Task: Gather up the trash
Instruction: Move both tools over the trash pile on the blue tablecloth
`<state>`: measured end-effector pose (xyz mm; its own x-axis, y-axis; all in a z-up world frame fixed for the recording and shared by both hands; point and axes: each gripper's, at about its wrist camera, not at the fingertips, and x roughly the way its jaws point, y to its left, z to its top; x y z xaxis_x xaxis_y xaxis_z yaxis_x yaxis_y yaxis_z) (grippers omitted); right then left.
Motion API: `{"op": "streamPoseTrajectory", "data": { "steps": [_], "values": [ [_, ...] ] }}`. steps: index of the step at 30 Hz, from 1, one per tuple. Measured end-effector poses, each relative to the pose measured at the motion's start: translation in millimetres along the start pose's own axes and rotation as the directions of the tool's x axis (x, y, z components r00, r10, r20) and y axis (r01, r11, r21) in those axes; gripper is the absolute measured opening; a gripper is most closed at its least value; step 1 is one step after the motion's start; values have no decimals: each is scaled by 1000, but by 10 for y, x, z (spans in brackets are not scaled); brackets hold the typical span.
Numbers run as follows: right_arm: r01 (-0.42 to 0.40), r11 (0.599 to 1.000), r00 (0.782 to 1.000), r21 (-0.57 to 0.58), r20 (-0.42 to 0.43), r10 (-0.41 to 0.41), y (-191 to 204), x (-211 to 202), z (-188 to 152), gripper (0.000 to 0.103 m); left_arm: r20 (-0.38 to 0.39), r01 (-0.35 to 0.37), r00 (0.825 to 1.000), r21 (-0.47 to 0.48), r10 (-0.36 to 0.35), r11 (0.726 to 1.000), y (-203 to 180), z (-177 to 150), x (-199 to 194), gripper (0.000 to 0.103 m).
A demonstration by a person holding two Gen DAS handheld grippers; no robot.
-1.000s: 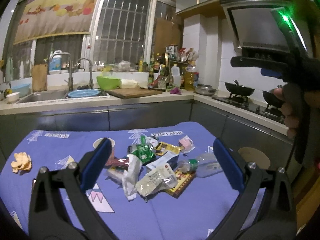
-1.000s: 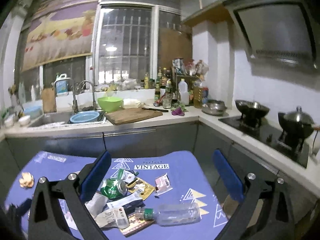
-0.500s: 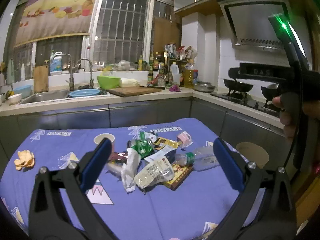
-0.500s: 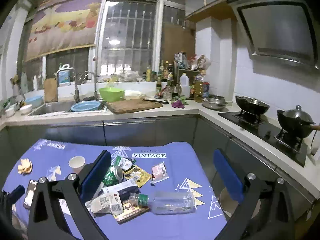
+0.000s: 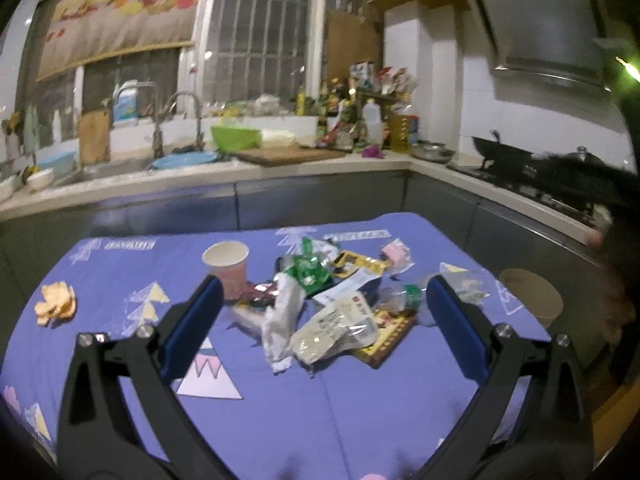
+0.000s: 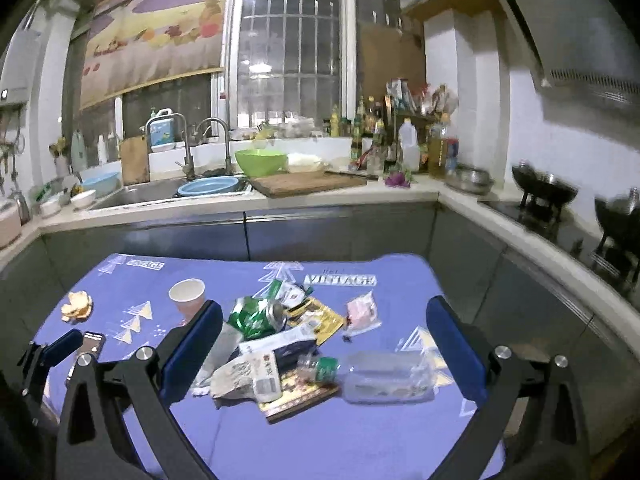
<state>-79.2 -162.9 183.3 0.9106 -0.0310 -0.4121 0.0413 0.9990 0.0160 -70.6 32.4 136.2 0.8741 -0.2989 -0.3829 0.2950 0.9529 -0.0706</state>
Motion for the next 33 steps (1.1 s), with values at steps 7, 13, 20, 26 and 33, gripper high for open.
{"op": "streamPoseTrajectory", "data": {
  "steps": [7,13,20,26,33],
  "values": [
    [-107,975,988,193,-93,127,-260,77,-586,97,-115,-44,993,-63,36,997,162,-224,301,97],
    [-115,930,980,349,-113,163,-432,124,-1125,97,-216,-81,973,15,82,997,-5,-437,569,98],
    [-57,906,968,419,-198,153,-555,331,-1446,97,-289,-74,953,83,95,994,-259,-565,861,97],
    [-64,926,946,373,-272,175,-514,553,-1595,97,-365,-80,925,90,108,993,-357,-690,1076,97],
    [-25,937,899,348,-403,173,-541,899,-1823,97,-490,-115,863,47,124,992,-249,-899,1372,97]
  ]
}}
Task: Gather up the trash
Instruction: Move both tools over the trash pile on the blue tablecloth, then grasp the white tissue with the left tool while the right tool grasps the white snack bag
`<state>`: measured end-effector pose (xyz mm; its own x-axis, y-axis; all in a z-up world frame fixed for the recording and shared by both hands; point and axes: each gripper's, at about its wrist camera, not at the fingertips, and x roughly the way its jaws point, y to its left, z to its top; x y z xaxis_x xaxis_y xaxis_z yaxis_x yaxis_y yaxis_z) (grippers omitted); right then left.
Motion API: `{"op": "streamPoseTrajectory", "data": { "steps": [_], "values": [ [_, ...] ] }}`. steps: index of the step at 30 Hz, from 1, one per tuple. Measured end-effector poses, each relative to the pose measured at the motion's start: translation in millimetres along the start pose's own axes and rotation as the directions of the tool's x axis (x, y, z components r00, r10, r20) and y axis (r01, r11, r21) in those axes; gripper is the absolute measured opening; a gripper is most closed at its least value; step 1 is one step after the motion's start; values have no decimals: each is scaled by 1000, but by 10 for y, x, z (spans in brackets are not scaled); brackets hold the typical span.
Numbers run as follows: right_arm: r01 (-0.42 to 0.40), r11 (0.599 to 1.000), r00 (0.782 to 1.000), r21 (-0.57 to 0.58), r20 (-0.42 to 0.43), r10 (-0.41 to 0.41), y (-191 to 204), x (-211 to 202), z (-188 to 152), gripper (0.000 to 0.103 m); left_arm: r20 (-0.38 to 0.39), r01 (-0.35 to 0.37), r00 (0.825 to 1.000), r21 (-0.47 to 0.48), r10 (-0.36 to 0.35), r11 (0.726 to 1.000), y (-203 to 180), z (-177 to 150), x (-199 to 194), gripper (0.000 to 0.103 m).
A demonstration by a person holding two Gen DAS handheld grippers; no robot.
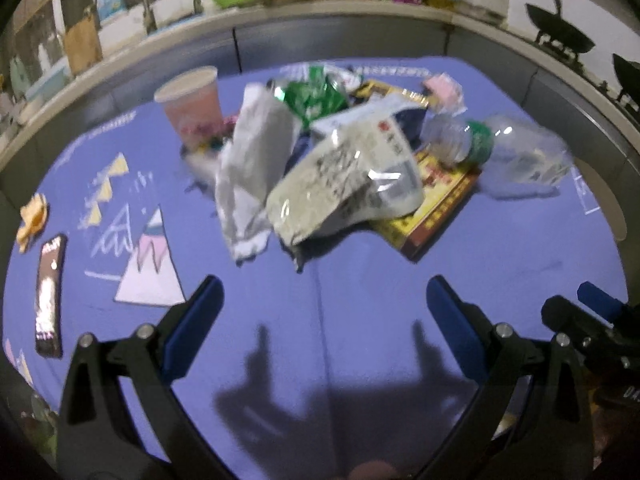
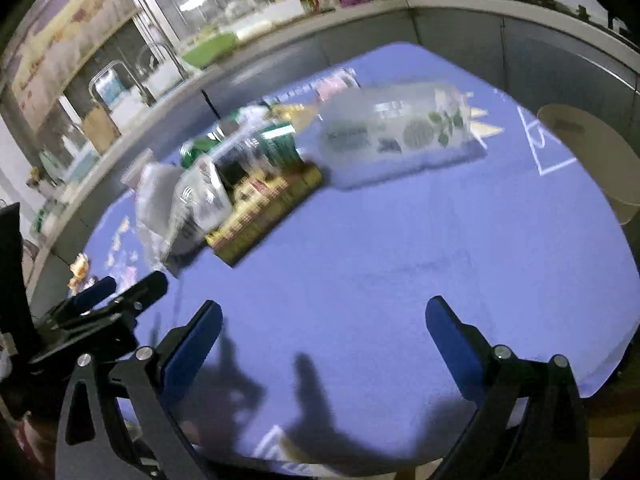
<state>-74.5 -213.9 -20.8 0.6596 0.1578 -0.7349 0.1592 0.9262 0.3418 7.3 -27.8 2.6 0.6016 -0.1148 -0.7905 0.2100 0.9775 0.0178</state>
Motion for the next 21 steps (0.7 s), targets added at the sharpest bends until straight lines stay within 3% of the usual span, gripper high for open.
{"op": "streamPoseTrajectory", "data": {
  "steps": [8,17,21],
  "values": [
    [28,1000,996,-4,-80,-29,-94,191,-50,97,-86,-19,996,-8,19,1000,37,-87,269,97],
    [-18,999,999,28,-36,19,-178,168,-35,97,-177,-10,984,-59,-1,998,155,-152,469,97],
    [-49,998,999,29,-12,50,-218,134,-55,97,-160,-11,987,-63,0,998,186,-199,453,97]
  ]
}}
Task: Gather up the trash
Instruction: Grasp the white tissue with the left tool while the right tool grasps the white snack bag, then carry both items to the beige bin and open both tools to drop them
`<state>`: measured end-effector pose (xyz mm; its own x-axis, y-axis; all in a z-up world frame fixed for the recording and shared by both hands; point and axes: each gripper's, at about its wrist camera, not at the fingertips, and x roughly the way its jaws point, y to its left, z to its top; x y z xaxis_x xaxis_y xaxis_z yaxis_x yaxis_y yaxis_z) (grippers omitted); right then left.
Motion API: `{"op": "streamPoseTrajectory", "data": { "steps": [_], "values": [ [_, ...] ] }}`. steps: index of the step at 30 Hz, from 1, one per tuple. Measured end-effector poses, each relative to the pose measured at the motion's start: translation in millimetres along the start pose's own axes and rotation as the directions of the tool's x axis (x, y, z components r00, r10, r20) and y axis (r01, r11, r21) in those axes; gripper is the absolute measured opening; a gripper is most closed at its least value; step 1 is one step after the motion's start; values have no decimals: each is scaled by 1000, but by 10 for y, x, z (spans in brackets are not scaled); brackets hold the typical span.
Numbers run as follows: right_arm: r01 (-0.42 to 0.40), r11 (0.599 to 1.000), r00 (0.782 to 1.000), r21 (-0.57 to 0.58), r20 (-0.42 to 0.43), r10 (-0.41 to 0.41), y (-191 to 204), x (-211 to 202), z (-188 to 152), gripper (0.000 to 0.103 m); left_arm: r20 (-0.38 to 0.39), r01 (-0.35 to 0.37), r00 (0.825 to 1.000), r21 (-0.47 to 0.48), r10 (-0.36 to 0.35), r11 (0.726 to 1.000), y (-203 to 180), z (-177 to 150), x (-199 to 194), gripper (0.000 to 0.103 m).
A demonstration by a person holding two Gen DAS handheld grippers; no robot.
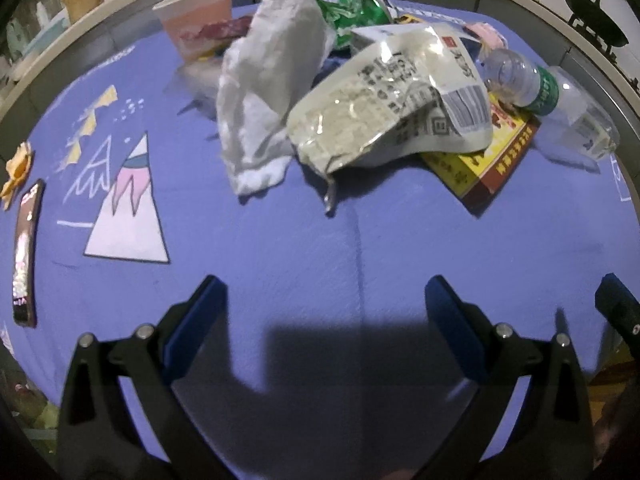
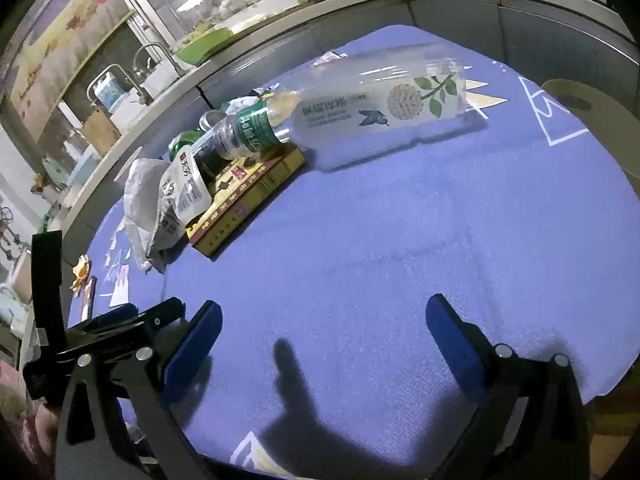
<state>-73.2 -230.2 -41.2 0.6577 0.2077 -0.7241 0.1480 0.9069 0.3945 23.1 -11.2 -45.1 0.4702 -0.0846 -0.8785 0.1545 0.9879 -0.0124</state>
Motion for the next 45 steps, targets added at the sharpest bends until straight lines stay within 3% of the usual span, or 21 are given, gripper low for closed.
{"op": "streamPoseTrajectory", "data": {
  "steps": [6,7,10,11,14,16,20,24,27,30,31,32,34,35,41,45],
  "values": [
    [24,999,1000,-22,-2,-24,47,15,21,96,26,13,1000,23,-14,1000,46,-90,-26,98],
    [23,1000,1000,-20,1,-23,60,22,26,92,23,19,1000,33,-19,999,44,-94,-26,98],
    [0,1000,1000,-28,-10,-1,92,51,73,67,10,40,999,48,-40,998,95,-65,-48,98],
    [-13,999,1000,-35,-15,13,108,58,91,58,28,42,999,32,-43,999,170,-61,-91,97],
    [-67,996,998,-61,-23,66,192,71,186,44,149,43,988,-23,-39,999,474,95,-303,97],
    [-121,990,992,-71,-27,120,271,100,309,41,195,47,980,-58,-35,997,623,217,-372,95],
    [-197,975,980,-105,-30,194,496,284,599,40,210,178,967,-136,-147,975,871,495,-333,83],
    [-233,961,973,-147,-29,231,710,487,809,40,207,204,962,-105,-180,973,866,584,-195,72],
    [-255,955,967,-154,-56,249,795,631,873,40,174,256,956,-113,-235,960,876,654,-56,55],
    [-253,953,967,-167,-82,242,862,767,880,40,158,286,951,-128,-266,950,854,673,37,31],
    [-263,950,964,-167,-89,251,880,798,875,40,150,298,949,-139,-278,944,870,671,64,14],
    [-272,946,961,-177,-92,259,908,799,867,34,146,309,946,-149,-288,939,879,648,65,5],
    [-312,928,949,-206,-111,294,978,746,822,13,155,329,940,-168,-304,929,932,613,33,3],
    [-328,919,944,-217,-112,311,1016,700,795,7,164,330,938,-166,-304,929,941,586,-3,2],
    [-435,869,900,-234,-113,420,1145,351,656,2,236,387,907,-140,-349,911,993,349,-383,2],
    [-482,854,875,-195,-63,480,1025,47,677,2,279,420,884,-126,-374,899,998,289,-657,2]
  ]
}}
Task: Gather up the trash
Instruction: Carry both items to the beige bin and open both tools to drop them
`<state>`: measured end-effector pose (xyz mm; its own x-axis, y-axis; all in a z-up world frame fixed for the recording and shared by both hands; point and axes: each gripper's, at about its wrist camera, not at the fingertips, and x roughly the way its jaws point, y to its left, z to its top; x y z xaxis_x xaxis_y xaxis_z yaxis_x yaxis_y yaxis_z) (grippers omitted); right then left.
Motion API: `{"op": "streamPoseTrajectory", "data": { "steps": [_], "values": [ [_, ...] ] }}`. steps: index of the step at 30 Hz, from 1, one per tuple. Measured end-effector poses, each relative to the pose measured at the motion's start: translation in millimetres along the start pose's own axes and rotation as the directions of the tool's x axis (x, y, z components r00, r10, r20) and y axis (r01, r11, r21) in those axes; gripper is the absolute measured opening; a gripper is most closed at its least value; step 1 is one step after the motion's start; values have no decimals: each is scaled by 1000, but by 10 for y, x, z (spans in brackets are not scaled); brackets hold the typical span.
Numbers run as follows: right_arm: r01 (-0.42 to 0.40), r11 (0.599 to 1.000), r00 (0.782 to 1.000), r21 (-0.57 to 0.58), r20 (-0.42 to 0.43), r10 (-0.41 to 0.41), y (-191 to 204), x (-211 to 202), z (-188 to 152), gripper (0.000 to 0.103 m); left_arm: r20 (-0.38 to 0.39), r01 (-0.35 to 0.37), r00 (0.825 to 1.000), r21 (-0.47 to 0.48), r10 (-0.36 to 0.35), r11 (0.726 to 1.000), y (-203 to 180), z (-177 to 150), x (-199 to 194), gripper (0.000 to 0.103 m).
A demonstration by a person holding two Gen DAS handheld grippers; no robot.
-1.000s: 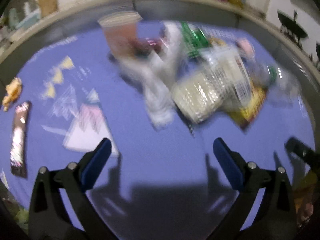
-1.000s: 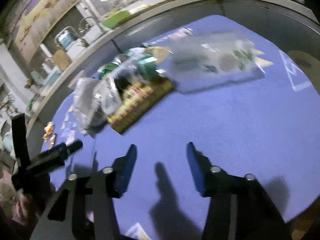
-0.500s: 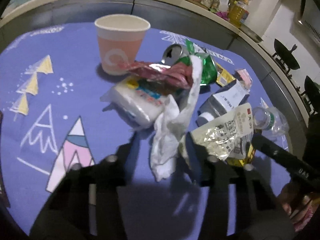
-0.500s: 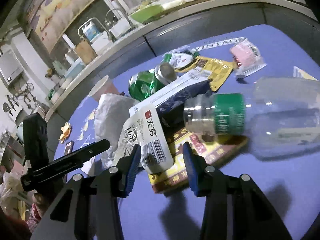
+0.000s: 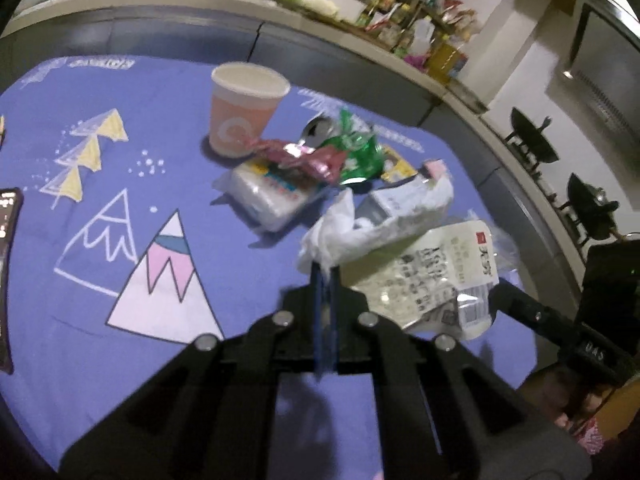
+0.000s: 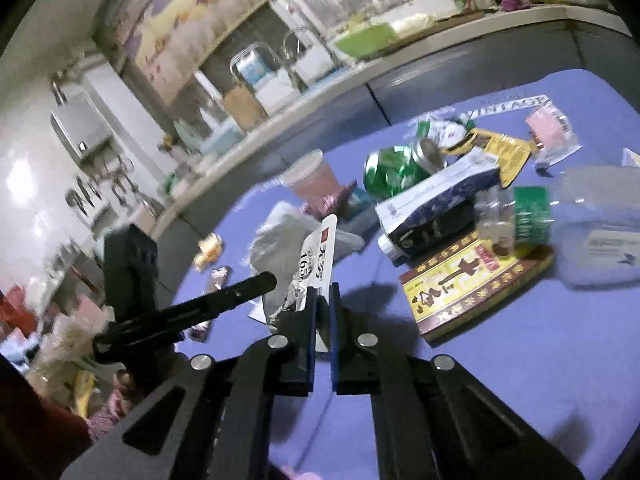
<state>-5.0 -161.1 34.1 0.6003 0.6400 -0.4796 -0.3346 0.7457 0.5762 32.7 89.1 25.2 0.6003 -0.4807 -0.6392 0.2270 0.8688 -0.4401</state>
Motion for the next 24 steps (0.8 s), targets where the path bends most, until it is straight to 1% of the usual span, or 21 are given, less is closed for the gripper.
{"op": "streamPoseTrajectory", "data": {
  "steps": [2,4,5,7,8,9,10,11,12,13,14,16,17,18,19,20,21,22,23,24],
  "values": [
    [-13,1000,999,26,41,12,-15,-178,18,1,23,22,999,9,-22,1000,-86,43,-88,2],
    [-18,998,996,53,92,13,-87,-385,51,1,41,37,998,57,-39,998,-301,117,-120,2],
    [-13,998,993,65,118,6,-131,-491,58,2,44,42,998,77,-45,996,-395,144,-103,2],
    [3,996,985,90,172,-18,-235,-710,56,2,32,84,996,130,-89,988,-701,206,-25,2],
    [12,995,980,101,195,-31,-289,-812,50,1,24,100,994,145,-104,984,-794,223,9,2],
    [20,994,975,111,216,-43,-342,-909,35,1,8,131,991,178,-134,975,-1001,251,88,2],
    [32,991,967,127,248,-63,-422,-1058,16,2,-7,156,987,212,-158,965,-1218,275,177,2],
    [45,989,956,144,282,-85,-509,-1217,-10,2,-17,170,985,233,-171,958,-1343,280,230,2],
    [58,986,947,156,304,-103,-576,-1329,-32,2,-36,198,980,269,-195,943,-1582,294,340,2],
    [81,981,931,173,340,-137,-685,-1514,-55,1,-61,231,973,310,-223,922,-1863,299,475,2],
    [103,977,914,189,369,-168,-777,-1680,-74,1,-73,247,969,332,-236,910,-2011,301,542,2],
    [153,961,871,228,428,-240,-991,-2027,-99,1,-116,295,956,405,-271,866,-2521,271,791,2],
    [177,953,851,248,448,-275,-1092,-2166,-100,1,-141,322,947,441,-290,838,-2834,254,959,2],
    [199,943,832,265,464,-306,-1187,-2289,-113,1,-157,341,940,465,-303,817,-3074,227,1093,2],
    [240,924,796,298,484,-362,-1354,-2501,-129,1,-166,352,936,482,-311,802,-3235,204,1196,2],
    [263,911,776,317,491,-395,-1459,-2606,-139,1,-175,361,932,502,-317,786,-3434,186,1334,2],
    [293,889,745,351,499,-442,-1631,-2771,-159,1,-178,360,933,525,-314,772,-3679,163,1530,2],
    [307,876,728,373,501,-468,-1749,-2860,-176,1,-178,352,936,538,-305,766,-3821,147,1674,2],
    [325,854,706,406,497,-505,-1933,-2963,-202,2,-176,338,941,549,-290,765,-3954,135,1831,2],
    [335,842,696,424,491,-524,-2040,-3010,-227,2,-174,317,948,555,-266,769,-4089,118,2032,2]
  ]
}}
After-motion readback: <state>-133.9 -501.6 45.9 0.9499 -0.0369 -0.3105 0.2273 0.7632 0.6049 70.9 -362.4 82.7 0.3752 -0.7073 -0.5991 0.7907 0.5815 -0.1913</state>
